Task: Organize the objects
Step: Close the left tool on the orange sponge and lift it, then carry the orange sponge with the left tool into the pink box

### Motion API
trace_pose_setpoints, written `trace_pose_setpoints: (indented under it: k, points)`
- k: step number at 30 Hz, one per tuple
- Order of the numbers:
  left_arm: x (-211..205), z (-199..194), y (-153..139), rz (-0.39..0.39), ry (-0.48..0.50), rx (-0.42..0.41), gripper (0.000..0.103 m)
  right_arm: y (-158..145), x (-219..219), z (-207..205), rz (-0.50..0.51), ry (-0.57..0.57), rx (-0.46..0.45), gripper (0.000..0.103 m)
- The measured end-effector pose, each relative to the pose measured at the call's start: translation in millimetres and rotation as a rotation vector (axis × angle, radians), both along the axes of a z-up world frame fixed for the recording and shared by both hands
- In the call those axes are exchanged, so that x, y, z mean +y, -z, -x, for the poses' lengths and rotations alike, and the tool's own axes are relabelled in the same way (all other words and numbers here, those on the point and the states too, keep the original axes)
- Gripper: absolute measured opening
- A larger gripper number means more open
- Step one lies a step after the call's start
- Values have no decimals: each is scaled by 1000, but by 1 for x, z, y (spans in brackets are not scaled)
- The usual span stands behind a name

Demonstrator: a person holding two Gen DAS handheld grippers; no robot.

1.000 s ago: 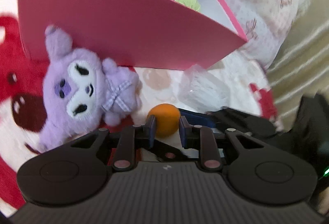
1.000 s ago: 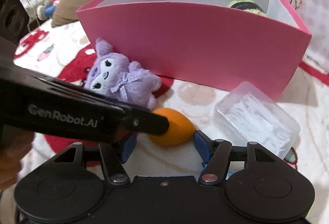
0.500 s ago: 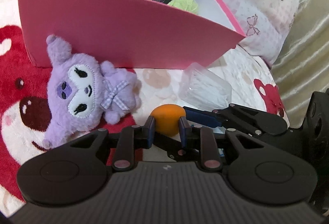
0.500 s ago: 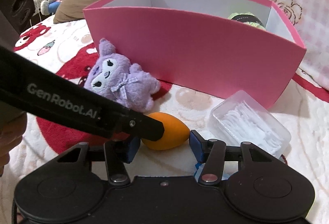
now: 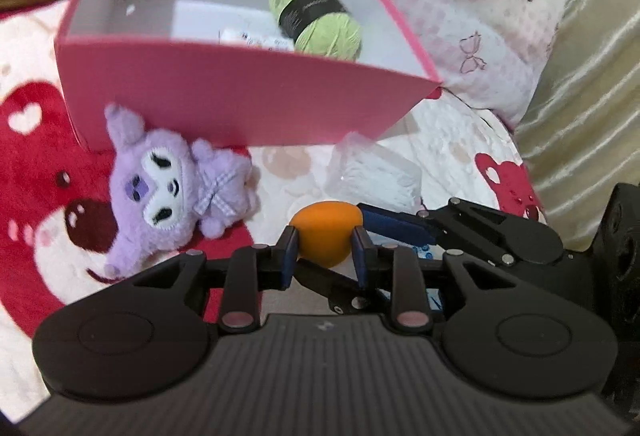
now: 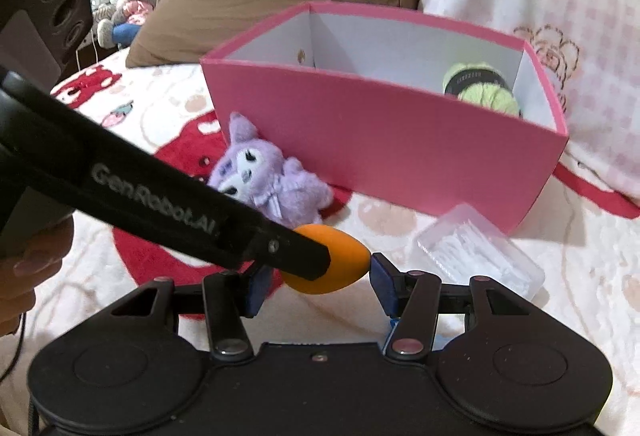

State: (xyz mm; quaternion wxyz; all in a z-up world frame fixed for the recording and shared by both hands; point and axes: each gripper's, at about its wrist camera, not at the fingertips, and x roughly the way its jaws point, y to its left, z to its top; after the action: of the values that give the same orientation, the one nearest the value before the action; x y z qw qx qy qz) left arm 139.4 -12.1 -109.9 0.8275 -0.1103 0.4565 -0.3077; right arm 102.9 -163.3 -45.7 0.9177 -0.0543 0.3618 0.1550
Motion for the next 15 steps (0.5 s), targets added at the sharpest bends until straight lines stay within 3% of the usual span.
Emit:
trace_pose_setpoints:
  k: [5,15]
  points:
    - [5,8,-23,-3,-7,-41,26,-19,2,4,-24,-7,-38,59]
    - [6,18,-52,-27,-5,18,29,-50,13,27,23,-28,-90,61]
